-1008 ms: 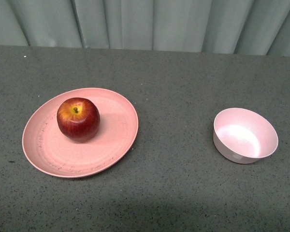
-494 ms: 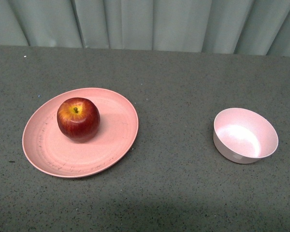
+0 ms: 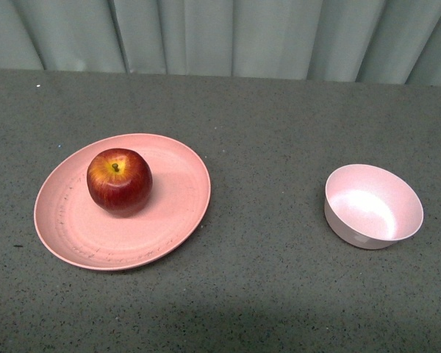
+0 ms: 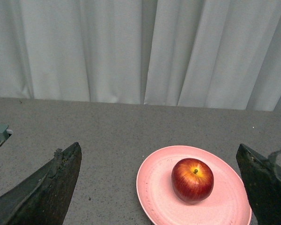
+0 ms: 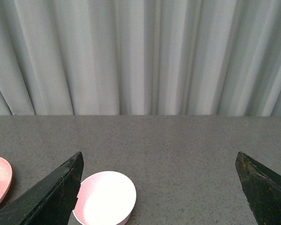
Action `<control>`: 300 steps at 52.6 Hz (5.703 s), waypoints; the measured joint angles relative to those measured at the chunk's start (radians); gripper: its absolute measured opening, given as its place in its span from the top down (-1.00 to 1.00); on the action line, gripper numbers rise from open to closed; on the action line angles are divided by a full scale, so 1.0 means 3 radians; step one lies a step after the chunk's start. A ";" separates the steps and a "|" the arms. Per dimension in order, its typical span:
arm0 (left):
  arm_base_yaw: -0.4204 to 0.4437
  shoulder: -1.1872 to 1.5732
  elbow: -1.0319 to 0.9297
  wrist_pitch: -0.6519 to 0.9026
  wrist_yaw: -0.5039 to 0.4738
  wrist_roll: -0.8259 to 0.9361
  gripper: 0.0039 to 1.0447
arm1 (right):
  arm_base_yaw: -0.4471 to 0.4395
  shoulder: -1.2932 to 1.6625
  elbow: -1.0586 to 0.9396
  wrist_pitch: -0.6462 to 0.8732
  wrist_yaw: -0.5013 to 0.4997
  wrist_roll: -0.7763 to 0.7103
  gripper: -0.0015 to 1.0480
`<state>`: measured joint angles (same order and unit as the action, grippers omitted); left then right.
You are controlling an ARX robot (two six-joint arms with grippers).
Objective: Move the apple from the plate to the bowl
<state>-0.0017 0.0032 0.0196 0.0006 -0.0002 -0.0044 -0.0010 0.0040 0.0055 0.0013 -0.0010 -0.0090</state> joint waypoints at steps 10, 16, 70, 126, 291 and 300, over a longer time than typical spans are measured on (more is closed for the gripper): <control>0.0000 0.0000 0.0000 0.0000 0.0000 0.0000 -0.88 | 0.0000 0.0001 0.0000 0.0000 -0.0001 0.0000 -0.82; 0.0000 0.0000 0.0000 0.0000 0.0000 0.0000 -0.88 | 0.0000 0.0001 0.0000 0.0000 -0.0001 0.0000 -0.82; 0.0000 0.0000 0.0000 0.0000 -0.0001 0.0000 -0.88 | -0.0243 0.2207 0.0412 0.0801 0.0324 -0.0229 -0.82; 0.0000 0.0000 0.0000 0.0000 0.0000 0.0000 -0.88 | 0.0754 0.6696 0.2778 0.0492 -0.0458 -0.0566 -0.82; 0.0000 0.0000 0.0000 0.0000 0.0000 0.0000 -0.88 | 0.0795 0.5038 0.1208 0.3053 0.1012 -0.0203 -0.82; 0.0000 0.0000 0.0000 0.0000 0.0000 0.0000 -0.88 | 0.0632 0.4513 0.0846 0.2670 0.0992 -0.0155 -0.82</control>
<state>-0.0017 0.0032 0.0196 0.0006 -0.0002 -0.0044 0.1886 1.3579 0.2592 0.8024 0.2966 -0.0555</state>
